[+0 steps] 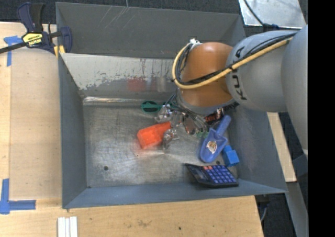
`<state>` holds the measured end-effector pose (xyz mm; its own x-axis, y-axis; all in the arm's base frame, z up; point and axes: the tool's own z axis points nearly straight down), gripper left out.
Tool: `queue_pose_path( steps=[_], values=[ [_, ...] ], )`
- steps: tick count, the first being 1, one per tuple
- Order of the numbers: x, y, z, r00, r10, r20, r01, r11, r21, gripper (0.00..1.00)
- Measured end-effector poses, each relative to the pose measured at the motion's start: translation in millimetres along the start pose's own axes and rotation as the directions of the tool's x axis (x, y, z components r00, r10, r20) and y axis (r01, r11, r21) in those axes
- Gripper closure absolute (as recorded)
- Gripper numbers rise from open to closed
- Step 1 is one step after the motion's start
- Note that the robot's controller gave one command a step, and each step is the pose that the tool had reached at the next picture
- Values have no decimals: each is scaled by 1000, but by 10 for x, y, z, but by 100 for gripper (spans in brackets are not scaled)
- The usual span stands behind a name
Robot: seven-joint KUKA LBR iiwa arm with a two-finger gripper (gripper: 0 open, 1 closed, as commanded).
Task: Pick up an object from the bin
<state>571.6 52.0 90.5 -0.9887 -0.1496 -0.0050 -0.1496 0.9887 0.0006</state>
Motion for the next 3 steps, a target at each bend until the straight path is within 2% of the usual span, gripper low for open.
queue_pose_path(
  steps=[2, 3],
  values=[
    [19, -1, -288, 1000, 1, -11, -1, 1000, 0, 100],
    [3, -2, -527, 1000, 1, -6, -1, 1000, 1, 100]
  ],
)
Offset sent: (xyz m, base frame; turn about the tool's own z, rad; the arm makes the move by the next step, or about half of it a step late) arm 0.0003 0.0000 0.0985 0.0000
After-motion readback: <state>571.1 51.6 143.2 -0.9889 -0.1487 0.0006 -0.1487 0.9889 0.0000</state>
